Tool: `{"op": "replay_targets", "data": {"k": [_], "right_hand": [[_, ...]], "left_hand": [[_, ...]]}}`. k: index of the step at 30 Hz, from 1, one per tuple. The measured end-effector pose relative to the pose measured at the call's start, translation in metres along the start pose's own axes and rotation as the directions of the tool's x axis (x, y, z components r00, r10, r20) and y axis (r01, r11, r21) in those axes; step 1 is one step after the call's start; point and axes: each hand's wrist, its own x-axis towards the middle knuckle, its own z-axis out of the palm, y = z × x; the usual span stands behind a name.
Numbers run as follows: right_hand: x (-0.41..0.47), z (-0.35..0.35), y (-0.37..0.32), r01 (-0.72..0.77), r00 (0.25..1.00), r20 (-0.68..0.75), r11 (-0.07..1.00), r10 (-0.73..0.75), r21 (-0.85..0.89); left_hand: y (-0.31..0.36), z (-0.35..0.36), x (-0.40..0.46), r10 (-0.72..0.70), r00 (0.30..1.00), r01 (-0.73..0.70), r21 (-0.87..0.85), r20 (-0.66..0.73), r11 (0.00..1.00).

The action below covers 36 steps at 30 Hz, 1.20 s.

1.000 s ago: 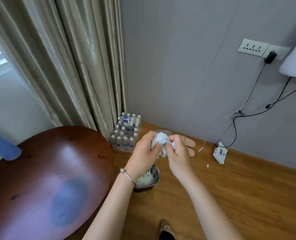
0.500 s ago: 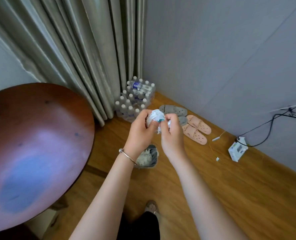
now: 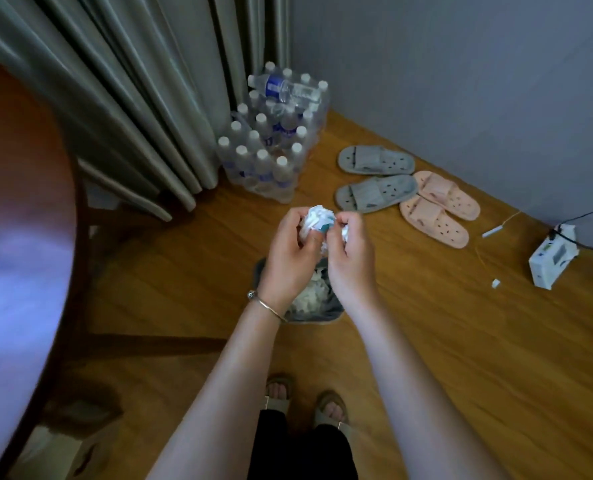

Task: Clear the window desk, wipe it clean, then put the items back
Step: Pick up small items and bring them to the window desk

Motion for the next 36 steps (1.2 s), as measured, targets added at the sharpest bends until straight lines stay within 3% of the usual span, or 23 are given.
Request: {"op": "replay_targets", "data": {"k": [8, 17, 27, 36], "right_hand": [[-0.010, 0.045, 0.122, -0.058, 0.997, 0.040, 0.998, 0.060, -0.038], [-0.013, 0.066, 0.206, -0.105, 0.981, 0.158, 0.993, 0.113, -0.055], [-0.012, 0.077, 0.233, -0.041, 0.972, 0.221, 0.982, 0.082, -0.184], [-0.011, 0.069, 0.220, -0.023, 0.980, 0.186, 0.968, 0.071, -0.248]], "left_hand": [[-0.133, 0.028, 0.008, -0.148, 0.987, 0.149, -0.010, 0.059, 0.989], [-0.214, 0.055, 0.009, -0.209, 0.977, 0.211, -0.038, 0.047, 0.977], [-0.247, 0.054, 0.005, -0.275, 0.957, 0.278, -0.015, 0.097, 0.961], [-0.238, 0.046, 0.009, -0.261, 0.956, 0.263, 0.006, 0.132, 0.965]]}}
